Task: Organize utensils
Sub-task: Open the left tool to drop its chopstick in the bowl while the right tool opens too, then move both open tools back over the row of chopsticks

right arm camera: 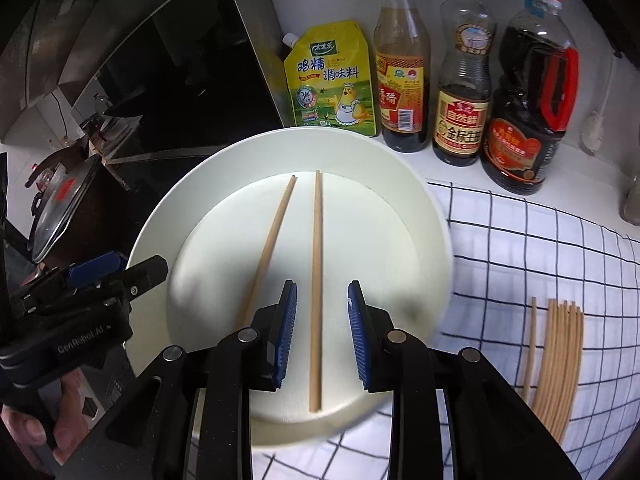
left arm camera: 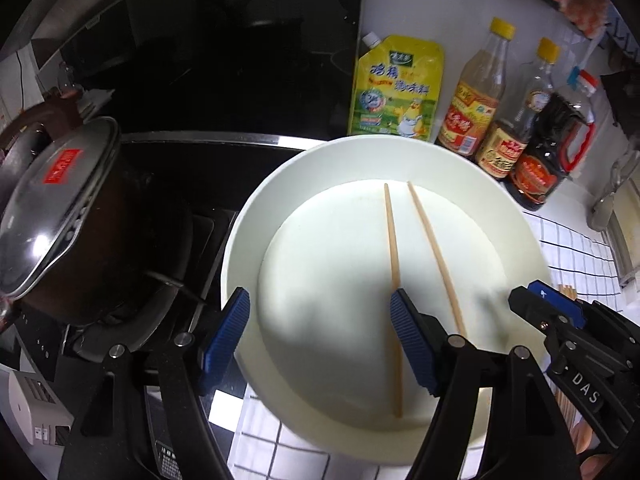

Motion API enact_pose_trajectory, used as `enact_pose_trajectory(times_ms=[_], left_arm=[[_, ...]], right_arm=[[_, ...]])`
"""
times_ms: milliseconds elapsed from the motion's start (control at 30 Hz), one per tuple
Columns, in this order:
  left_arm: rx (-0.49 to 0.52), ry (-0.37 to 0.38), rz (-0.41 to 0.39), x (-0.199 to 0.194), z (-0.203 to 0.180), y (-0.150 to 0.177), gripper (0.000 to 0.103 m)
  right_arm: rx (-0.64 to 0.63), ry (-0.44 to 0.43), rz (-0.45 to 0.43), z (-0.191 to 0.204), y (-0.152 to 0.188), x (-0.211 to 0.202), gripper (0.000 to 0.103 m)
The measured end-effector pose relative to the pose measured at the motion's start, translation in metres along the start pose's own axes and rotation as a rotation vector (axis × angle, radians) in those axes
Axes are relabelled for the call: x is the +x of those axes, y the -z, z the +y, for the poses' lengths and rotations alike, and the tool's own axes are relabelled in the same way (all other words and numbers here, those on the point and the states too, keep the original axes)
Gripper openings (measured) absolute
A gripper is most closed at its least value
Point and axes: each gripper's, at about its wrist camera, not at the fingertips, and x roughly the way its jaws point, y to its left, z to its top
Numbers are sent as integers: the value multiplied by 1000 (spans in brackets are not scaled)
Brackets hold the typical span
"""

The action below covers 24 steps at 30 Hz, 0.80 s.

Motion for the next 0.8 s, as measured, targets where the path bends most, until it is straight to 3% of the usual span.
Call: enact_pose_trajectory(times_ms=[300, 500, 800], left_arm=[[27, 31, -15, -31, -28, 7, 73], [55, 68, -37, -44, -51, 5, 74], [95, 77, -69, -61, -83, 4, 75]], right_arm=[[37, 17, -18, -39, 25, -48, 31], [69, 92, -52, -71, 36, -78, 33], [177, 139, -117, -116, 54, -113, 34]])
